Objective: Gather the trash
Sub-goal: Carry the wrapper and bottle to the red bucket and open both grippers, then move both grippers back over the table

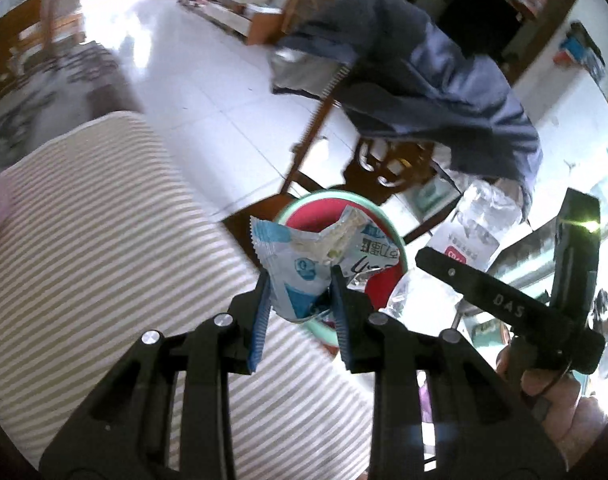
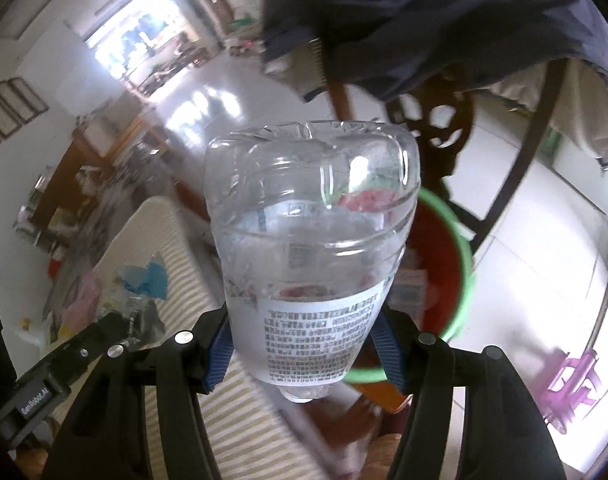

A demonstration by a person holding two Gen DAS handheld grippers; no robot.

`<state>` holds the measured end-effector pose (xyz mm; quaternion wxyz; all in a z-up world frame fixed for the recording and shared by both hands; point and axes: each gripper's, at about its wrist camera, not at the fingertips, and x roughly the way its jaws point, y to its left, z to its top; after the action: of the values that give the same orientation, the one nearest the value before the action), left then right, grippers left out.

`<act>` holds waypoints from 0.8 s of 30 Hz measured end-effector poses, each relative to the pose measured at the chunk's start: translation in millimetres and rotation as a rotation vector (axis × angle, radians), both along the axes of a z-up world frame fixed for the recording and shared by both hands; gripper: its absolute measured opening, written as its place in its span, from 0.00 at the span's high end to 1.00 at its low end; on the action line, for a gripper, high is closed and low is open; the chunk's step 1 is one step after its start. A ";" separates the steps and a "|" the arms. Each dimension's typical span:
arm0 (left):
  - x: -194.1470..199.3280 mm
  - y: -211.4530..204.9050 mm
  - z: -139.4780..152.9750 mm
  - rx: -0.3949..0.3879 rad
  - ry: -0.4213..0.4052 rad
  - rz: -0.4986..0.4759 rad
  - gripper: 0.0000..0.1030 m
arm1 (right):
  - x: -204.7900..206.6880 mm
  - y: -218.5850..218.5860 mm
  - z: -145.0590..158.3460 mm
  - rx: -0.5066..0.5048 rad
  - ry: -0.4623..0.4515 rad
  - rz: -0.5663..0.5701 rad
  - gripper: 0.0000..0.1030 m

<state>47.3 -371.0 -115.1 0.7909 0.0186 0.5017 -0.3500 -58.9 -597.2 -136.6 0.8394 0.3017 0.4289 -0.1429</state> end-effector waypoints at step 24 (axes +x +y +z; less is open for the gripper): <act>27.9 134.3 1.7 0.073 -0.069 0.347 0.23 | 88.8 74.4 7.4 0.013 -0.034 0.182 0.29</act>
<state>75.2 -236.7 -113.4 0.8550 -0.0276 0.4821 -0.1892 29.9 -522.8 -129.2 0.8542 0.2692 0.4410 -0.0583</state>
